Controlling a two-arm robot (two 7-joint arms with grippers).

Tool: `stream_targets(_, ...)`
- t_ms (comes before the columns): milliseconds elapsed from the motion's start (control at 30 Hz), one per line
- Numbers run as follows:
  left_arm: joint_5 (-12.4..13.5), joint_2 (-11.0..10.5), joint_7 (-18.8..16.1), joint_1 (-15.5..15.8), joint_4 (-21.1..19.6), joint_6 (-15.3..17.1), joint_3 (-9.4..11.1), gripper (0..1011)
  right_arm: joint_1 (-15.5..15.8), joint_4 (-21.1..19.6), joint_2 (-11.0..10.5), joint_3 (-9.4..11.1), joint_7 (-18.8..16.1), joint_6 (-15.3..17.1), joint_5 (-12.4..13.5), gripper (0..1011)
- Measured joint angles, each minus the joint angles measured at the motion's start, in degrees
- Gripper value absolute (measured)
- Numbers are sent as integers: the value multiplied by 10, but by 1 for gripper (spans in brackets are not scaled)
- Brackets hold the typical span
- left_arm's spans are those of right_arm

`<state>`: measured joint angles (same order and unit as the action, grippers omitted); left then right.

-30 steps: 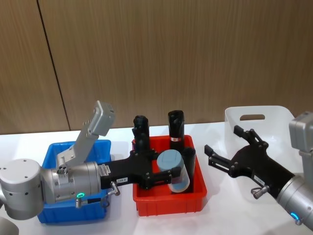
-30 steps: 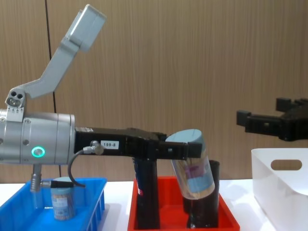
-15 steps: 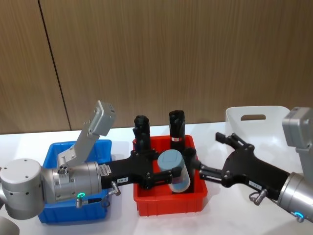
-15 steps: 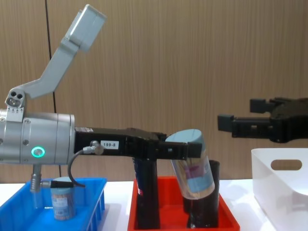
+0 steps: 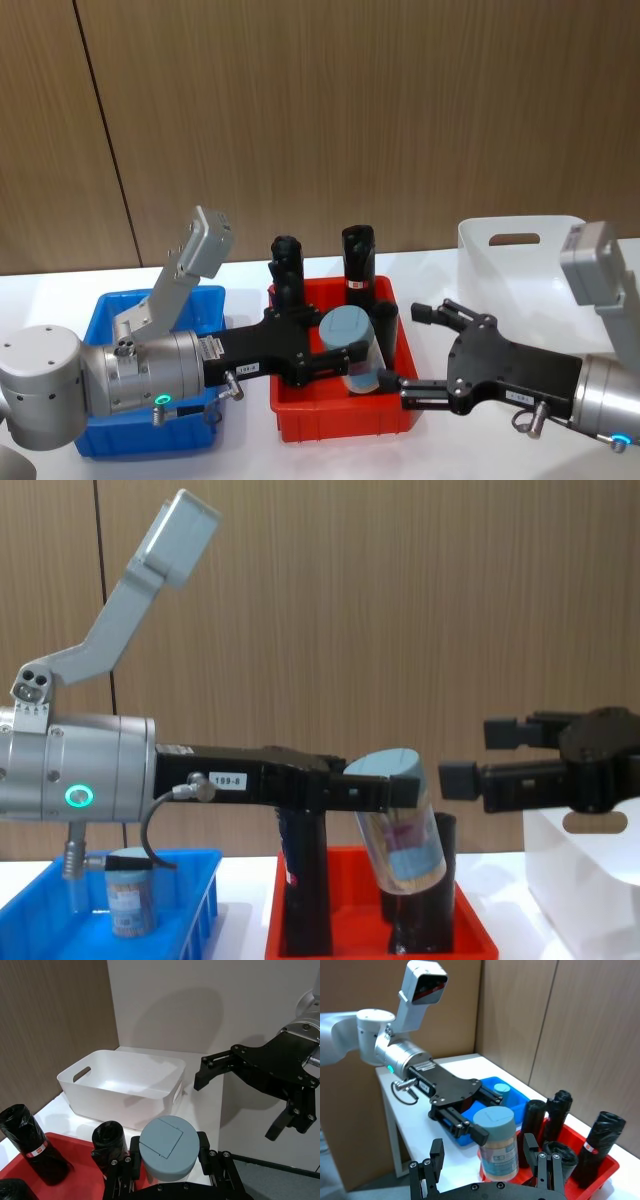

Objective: Pick the cotton swabs from the blue box and place them into the white box.

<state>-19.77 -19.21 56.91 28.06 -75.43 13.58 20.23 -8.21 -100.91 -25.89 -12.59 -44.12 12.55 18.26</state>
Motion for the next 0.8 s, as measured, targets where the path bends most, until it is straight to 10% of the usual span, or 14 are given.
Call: stream_targets(800,0,0,0,0,0,0,0,669,-56,73,23,-29,-37,-1,-47,1002)
